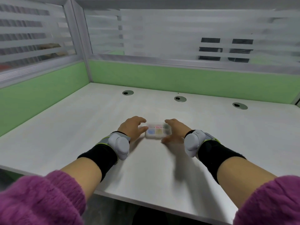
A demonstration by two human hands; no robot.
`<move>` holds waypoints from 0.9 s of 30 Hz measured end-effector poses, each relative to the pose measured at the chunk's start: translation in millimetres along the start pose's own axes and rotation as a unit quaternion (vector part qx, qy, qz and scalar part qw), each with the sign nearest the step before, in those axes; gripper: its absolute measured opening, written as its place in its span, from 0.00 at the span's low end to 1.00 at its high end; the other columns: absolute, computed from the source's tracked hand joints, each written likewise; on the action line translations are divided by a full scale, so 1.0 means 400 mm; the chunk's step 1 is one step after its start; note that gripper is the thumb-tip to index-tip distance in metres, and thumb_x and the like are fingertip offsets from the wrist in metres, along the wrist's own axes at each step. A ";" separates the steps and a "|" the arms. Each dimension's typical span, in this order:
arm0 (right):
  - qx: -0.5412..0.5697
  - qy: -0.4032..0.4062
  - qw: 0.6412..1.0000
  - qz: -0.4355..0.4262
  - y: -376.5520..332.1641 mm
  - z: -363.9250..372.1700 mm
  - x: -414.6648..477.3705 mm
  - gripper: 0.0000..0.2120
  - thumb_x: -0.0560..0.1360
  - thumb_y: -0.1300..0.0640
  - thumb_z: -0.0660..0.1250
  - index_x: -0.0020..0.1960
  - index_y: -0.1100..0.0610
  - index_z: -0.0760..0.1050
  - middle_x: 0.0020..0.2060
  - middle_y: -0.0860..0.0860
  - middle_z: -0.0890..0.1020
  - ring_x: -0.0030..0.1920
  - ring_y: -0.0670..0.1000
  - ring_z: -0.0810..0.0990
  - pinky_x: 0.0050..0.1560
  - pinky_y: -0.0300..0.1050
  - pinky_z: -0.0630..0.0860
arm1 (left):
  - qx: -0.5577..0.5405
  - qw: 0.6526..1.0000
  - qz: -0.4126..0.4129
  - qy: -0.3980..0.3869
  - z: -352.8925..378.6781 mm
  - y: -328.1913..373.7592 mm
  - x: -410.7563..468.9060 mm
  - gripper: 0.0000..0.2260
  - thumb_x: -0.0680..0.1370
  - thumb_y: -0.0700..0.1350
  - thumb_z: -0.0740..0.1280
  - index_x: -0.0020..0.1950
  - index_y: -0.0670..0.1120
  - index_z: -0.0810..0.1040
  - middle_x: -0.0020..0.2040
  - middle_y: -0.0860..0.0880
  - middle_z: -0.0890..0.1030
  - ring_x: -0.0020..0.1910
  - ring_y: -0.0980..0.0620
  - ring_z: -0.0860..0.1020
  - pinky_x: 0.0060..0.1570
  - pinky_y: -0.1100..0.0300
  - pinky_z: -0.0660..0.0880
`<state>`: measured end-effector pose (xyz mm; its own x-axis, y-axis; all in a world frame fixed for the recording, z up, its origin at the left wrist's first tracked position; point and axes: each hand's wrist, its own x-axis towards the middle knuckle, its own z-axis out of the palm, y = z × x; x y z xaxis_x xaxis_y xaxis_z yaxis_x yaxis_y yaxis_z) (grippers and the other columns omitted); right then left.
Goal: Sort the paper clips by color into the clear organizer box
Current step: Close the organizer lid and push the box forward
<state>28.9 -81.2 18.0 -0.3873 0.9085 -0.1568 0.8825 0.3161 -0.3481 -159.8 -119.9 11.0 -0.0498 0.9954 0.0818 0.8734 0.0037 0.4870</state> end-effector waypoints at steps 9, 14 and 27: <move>0.060 0.016 0.998 -0.014 0.041 -0.013 0.046 0.39 0.65 0.49 0.77 0.71 0.58 0.66 0.67 0.53 0.71 0.67 0.56 0.71 0.65 0.44 0.67 | 0.002 1.000 0.007 -0.015 0.005 0.019 0.068 0.18 0.80 0.51 0.61 0.67 0.46 0.73 0.67 0.49 0.76 0.64 0.51 0.75 0.63 0.57 0.69; 0.081 0.027 0.996 -0.011 0.109 -0.060 0.061 0.40 0.66 0.51 0.77 0.72 0.56 0.64 0.69 0.52 0.69 0.66 0.54 0.71 0.63 0.42 0.67 | 0.000 1.000 0.022 -0.020 0.027 0.059 0.129 0.18 0.80 0.50 0.62 0.67 0.45 0.73 0.66 0.48 0.76 0.64 0.50 0.75 0.65 0.55 0.70; 0.101 0.074 0.989 0.078 0.376 -0.212 0.159 0.39 0.67 0.55 0.77 0.73 0.57 0.64 0.70 0.53 0.70 0.68 0.55 0.71 0.69 0.46 0.67 | -0.029 0.996 0.074 -0.038 0.143 0.252 0.385 0.17 0.79 0.50 0.63 0.66 0.45 0.74 0.65 0.48 0.77 0.63 0.49 0.76 0.63 0.57 0.71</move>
<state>159.6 47.2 34.2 -0.1944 0.9766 -0.0920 0.8515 0.1214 -0.5102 -51.8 39.2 22.8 0.1171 0.9890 0.0909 0.8384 -0.1475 0.5248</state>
